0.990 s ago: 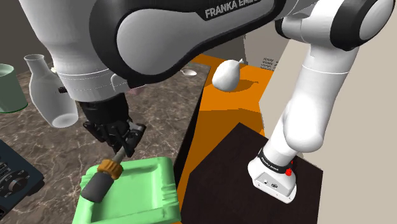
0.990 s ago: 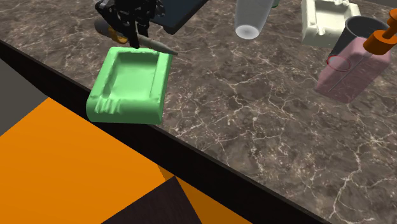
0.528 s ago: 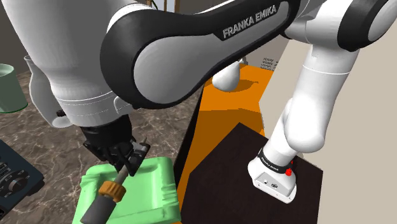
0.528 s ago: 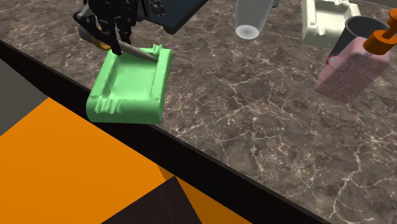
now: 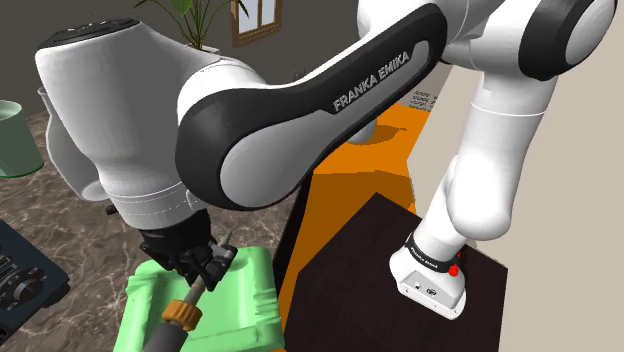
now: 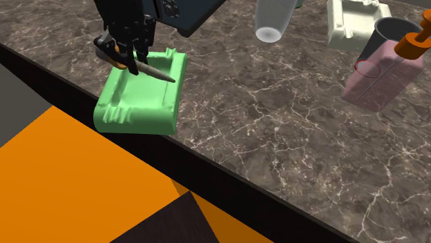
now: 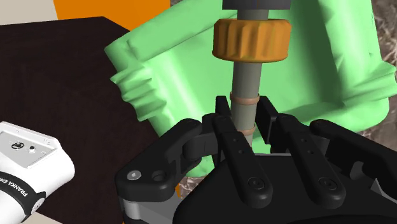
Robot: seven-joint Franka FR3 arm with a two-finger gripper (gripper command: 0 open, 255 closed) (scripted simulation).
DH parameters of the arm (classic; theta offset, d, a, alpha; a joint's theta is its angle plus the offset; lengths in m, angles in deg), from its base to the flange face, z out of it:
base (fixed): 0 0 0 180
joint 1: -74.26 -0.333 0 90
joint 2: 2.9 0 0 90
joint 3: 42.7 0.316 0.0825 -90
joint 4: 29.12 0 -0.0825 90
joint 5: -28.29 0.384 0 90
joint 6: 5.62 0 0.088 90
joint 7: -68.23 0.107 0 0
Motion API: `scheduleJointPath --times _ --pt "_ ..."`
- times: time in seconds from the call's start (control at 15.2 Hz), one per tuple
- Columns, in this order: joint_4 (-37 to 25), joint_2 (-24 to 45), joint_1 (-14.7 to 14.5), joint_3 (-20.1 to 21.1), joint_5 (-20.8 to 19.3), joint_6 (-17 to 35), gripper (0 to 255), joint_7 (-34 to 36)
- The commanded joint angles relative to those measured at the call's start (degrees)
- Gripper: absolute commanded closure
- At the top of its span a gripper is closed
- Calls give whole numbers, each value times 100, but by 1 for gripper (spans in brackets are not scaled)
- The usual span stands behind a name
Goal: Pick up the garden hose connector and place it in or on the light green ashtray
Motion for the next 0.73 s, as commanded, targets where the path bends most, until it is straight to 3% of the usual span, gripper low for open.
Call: scheduleJointPath --times 0.0,0.59,0.66 --pt "86 71 -18 -20 -57 139 255 30" --pt "140 121 -33 -36 -98 231 255 53" --pt "140 121 -33 -36 -99 231 0 53"
